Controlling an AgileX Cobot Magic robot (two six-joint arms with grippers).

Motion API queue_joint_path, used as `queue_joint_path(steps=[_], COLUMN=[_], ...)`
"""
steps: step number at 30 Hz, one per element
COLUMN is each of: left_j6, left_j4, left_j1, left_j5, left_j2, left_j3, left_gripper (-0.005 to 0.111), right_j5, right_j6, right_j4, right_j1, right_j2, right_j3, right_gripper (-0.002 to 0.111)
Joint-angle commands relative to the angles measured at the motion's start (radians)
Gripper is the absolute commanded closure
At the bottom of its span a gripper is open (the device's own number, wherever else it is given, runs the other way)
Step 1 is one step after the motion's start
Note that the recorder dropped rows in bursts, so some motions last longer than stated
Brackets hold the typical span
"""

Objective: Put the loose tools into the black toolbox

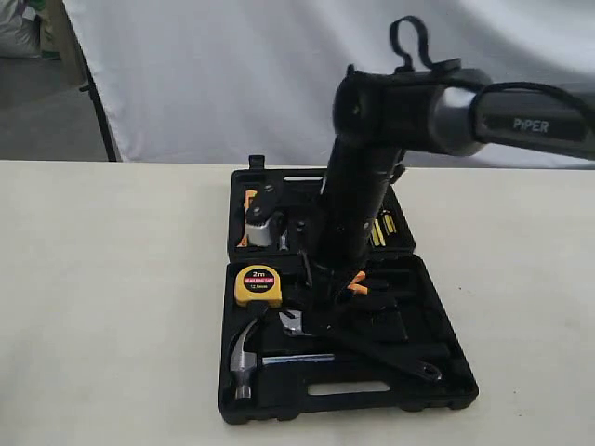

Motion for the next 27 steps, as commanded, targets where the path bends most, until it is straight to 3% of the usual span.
queue_joint_path(steps=[1,12,27], left_j6=[-0.005,-0.005,-0.005], left_j4=[0.004,0.004,0.004], left_j1=[0.025,0.025,0.025], left_j5=[-0.007,-0.007,-0.007], left_j2=[-0.003,-0.003,-0.003], left_j3=[-0.003,-0.003,-0.003], left_gripper=[0.106,0.106,0.106], right_j5=[-0.07,-0.181,-0.184], right_j6=[0.068,0.095,0.119], right_j4=[-0.118,-0.175,-0.23], right_j1=[0.083,0.102,0.102], right_j2=[0.019,0.079,0.124], right_j3=[0.014,0.014,0.014], right_gripper=[0.05,0.05,0.05])
